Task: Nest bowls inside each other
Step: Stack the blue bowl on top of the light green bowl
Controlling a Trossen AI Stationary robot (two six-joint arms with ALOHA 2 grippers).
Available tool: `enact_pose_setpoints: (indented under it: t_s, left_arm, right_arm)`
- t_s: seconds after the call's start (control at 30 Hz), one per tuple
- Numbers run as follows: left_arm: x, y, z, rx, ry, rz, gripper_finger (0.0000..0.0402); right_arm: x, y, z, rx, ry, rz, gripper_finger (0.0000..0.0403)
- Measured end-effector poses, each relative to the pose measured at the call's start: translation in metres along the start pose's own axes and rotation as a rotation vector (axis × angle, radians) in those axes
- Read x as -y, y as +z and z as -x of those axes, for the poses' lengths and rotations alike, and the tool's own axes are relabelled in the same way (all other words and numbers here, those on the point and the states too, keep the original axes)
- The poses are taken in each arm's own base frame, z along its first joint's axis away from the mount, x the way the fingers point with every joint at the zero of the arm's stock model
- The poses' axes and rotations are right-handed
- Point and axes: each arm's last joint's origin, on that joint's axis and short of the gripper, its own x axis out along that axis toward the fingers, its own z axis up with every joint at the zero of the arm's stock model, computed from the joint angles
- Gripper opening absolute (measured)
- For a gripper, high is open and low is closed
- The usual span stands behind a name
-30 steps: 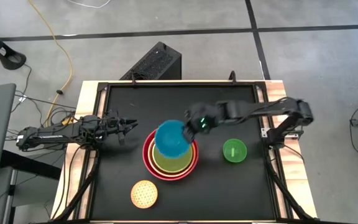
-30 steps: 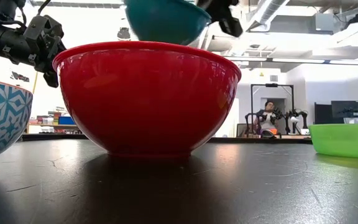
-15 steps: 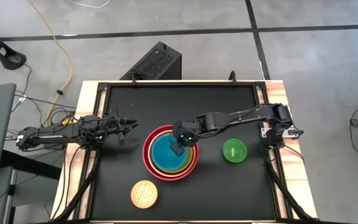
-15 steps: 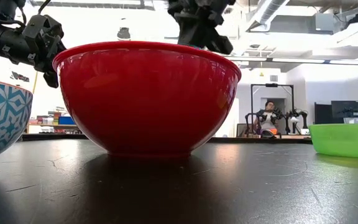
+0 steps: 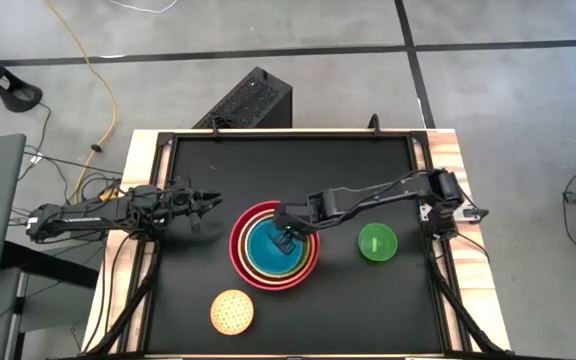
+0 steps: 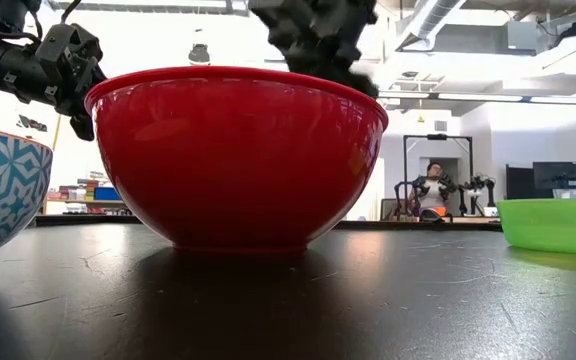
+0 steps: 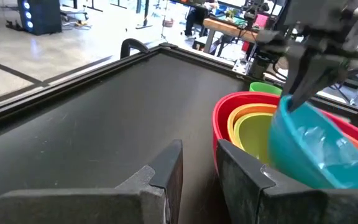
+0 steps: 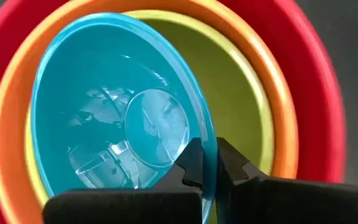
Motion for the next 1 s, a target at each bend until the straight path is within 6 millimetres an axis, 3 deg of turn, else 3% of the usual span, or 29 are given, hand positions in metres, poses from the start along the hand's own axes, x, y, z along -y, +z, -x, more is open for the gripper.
enact_pose_setpoints:
  t_s: [0.13, 0.33, 0.87, 1.0]
  left_arm:
    - [0.000, 0.000, 0.000, -0.001, 0.000, -0.001, 0.0087]
    - [0.000, 0.000, 0.000, -0.001, 0.001, -0.001, 0.0087]
    - [0.000, 0.000, 0.000, -0.001, 0.004, -0.002, 0.0087]
    - [0.000, 0.000, 0.000, -0.001, 0.004, -0.002, 0.0087]
  right_arm:
    - [0.001, -0.001, -0.014, -0.032, -0.008, -0.003, 0.0016]
    - [0.002, 0.002, -0.014, -0.030, -0.001, -0.010, 0.0019]
    - [0.002, 0.001, -0.013, -0.034, 0.000, 0.023, 0.0116]
    - [0.002, 0.004, -0.003, -0.068, 0.024, 0.022, 0.0135]
